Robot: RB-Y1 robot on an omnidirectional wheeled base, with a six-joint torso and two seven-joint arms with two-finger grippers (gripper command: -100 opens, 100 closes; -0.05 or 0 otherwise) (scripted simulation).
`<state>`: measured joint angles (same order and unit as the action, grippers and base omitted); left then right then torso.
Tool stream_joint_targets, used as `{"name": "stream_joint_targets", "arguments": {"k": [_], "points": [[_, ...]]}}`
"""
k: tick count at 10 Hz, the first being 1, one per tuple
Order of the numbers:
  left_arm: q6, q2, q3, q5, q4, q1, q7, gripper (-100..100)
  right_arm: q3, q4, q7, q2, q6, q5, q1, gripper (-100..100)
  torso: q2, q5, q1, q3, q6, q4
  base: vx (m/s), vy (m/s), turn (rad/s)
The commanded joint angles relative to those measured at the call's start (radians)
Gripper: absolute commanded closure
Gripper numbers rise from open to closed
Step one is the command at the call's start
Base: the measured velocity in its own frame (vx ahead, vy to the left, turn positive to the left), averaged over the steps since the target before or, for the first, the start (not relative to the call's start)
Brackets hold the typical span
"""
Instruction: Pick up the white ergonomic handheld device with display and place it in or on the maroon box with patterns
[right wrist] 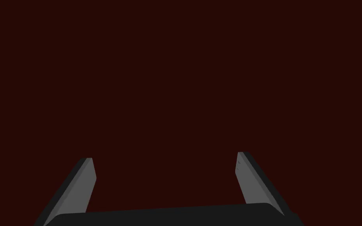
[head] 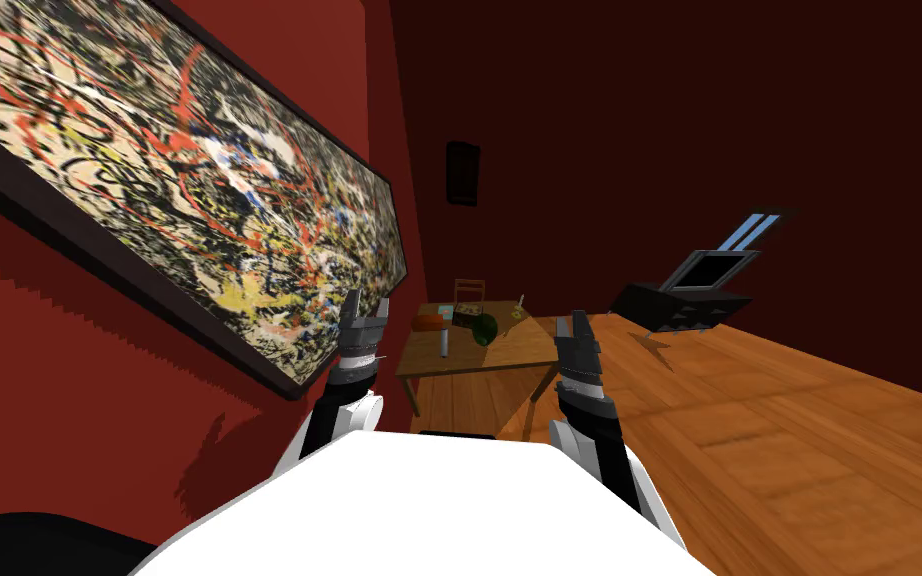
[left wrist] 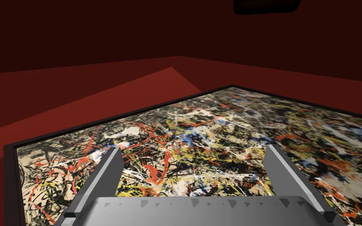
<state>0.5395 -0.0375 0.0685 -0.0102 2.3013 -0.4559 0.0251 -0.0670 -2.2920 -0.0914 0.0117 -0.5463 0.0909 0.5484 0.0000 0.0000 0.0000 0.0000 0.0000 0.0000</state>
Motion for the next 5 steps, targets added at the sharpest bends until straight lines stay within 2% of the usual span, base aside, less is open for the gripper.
{"name": "stream_joint_targets", "arguments": {"k": [1, 5], "points": [[-0.012, -0.04, 0.007, 0.006, -0.026, -0.013, 0.021, -100, 0.0, 0.0, 0.0, 0.0, 0.0, 0.0, 0.0, 0, 0.0, 0.0, 0.0, 0.0, 0.0, 0.0, 0.007, -0.031, -0.138], [-0.052, -0.128, 0.03, 0.032, -0.11, -0.062, 0.093, -100, 0.0, 0.0, 0.0, 0.0, 0.0, 0.0, 0.0, 0, 0.0, -0.001, -0.005, 0.0, 0.0, 0.0, 0.002, -0.067, -0.152]]}}
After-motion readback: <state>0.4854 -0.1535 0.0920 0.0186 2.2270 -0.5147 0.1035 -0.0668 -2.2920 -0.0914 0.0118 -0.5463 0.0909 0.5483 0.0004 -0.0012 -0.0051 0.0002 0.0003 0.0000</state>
